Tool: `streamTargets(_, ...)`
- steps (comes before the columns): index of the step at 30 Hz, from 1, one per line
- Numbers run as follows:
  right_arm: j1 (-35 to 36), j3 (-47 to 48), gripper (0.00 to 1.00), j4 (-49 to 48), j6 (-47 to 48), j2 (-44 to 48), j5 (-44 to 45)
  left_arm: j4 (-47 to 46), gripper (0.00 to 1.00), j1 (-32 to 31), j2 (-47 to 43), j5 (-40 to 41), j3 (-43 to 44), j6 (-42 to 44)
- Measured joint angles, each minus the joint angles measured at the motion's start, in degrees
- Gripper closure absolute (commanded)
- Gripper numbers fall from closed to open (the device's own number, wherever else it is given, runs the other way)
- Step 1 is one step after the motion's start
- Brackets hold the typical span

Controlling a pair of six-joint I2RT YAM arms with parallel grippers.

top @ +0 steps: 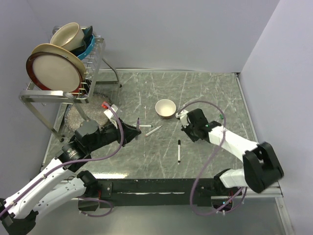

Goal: Insert the pens into the pen caps

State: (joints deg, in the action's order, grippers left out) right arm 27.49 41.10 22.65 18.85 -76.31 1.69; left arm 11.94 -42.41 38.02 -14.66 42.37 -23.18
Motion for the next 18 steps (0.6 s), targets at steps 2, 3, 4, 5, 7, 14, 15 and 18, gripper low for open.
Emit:
streamTargets(2,0.00,-1.70,1.00,-1.29,5.31,2.82,-2.43,0.00,0.99,0.00,0.07,-0.02,0.00,0.00)
streamTargets(3,0.00,-2.49,1.00,-2.14,8.15,3.82,-3.65,0.00,0.99,0.00,0.07,-0.02,0.00,0.00)
streamTargets(4,0.00,-3.15,1.00,-2.95,10.62,4.44,-4.68,0.00,0.99,0.00,0.09,0.00,0.00,0.00)
streamTargets(5,0.00,-3.67,1.00,-3.54,13.05,4.61,-5.33,0.00,0.99,0.00,0.11,0.00,0.00,0.00)
streamTargets(7,0.00,-4.46,1.00,-4.24,16.83,4.07,-6.14,0.00,0.99,0.00,0.11,0.00,0.00,0.00)
streamTargets(14,0.42,-6.05,0.97,-5.07,24.96,0.33,-7.80,0.00,0.99,0.00,0.09,0.00,0.00,0.00)
streamTargets(15,0.57,-6.21,0.95,-5.20,25.55,0.33,-7.80,0.00,0.99,0.00,0.09,0.00,0.00,0.00)
streamTargets(18,1.97,-7.02,0.86,-6.05,27.28,0.35,-7.74,0.00,0.99,0.00,0.07,0.00,0.00,0.00)
